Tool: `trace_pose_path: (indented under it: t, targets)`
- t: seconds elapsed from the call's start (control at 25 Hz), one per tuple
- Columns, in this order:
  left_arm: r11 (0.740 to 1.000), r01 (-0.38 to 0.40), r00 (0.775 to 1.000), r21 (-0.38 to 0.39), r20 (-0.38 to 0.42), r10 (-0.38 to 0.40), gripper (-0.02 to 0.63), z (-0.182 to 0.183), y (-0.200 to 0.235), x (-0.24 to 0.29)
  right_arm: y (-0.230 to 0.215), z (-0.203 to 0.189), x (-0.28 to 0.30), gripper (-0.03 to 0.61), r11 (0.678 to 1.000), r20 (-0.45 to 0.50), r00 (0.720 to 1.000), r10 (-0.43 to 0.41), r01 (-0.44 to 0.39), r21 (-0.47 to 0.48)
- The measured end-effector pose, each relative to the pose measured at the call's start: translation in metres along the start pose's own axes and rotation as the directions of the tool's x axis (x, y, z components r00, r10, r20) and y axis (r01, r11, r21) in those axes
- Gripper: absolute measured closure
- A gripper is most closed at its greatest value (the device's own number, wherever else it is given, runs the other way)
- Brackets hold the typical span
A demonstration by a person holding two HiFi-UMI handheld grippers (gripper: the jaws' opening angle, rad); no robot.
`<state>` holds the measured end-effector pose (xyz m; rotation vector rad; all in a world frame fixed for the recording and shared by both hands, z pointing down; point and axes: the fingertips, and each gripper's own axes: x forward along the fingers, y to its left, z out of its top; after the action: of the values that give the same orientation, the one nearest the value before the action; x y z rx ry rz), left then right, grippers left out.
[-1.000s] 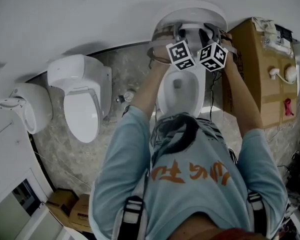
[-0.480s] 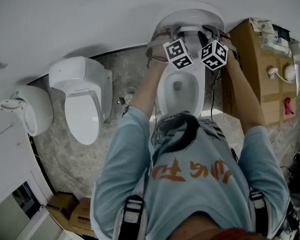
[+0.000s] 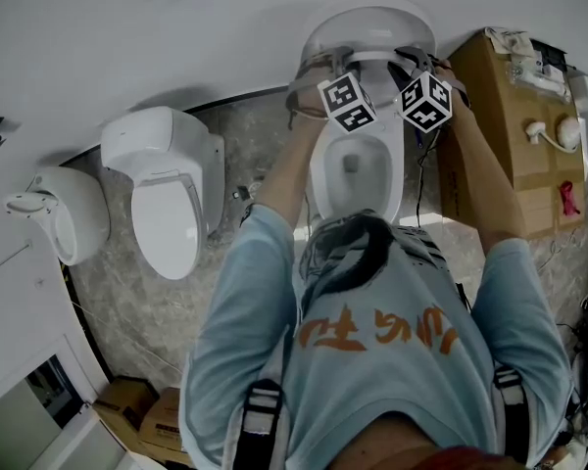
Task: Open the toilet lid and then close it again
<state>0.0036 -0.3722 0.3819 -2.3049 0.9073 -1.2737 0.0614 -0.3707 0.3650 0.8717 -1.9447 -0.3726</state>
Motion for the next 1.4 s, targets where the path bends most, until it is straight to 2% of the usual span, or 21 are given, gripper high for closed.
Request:
trace_pose_path:
  t: [0.12, 0.48, 0.72, 1.12, 1.4]
  targets:
    - [1.0, 0.0, 1.0, -0.001, 0.003, 0.0, 0.5, 0.002, -0.008, -0.011, 0.005, 0.0, -0.012, 0.498, 1.0, 0.013, 1.0, -0.004, 0.004, 0.012]
    - [1.0, -0.006, 1.0, -0.008, -0.003, 0.006, 0.515, 0.003, -0.045, -0.048, 0.041, -0.007, -0.052, 0.483, 0.999, 0.045, 0.999, 0.022, -0.021, -0.036]
    - [1.0, -0.012, 1.0, 0.002, -0.021, 0.012, 0.52, 0.001, -0.084, -0.078, 0.08, -0.015, -0.085, 0.477, 0.99, 0.062, 0.993, 0.097, -0.09, -0.105]
    - [0.996, 0.037, 0.992, 0.085, -0.122, -0.026, 0.508, -0.017, -0.166, -0.127, 0.162, -0.033, -0.138, 0.465, 0.968, 0.086, 0.975, 0.206, -0.189, -0.168]
    - [0.99, 0.103, 0.979, 0.096, -0.187, -0.083, 0.495, -0.034, -0.233, -0.149, 0.225, -0.058, -0.163, 0.453, 0.951, 0.088, 0.961, 0.262, -0.242, -0.193]
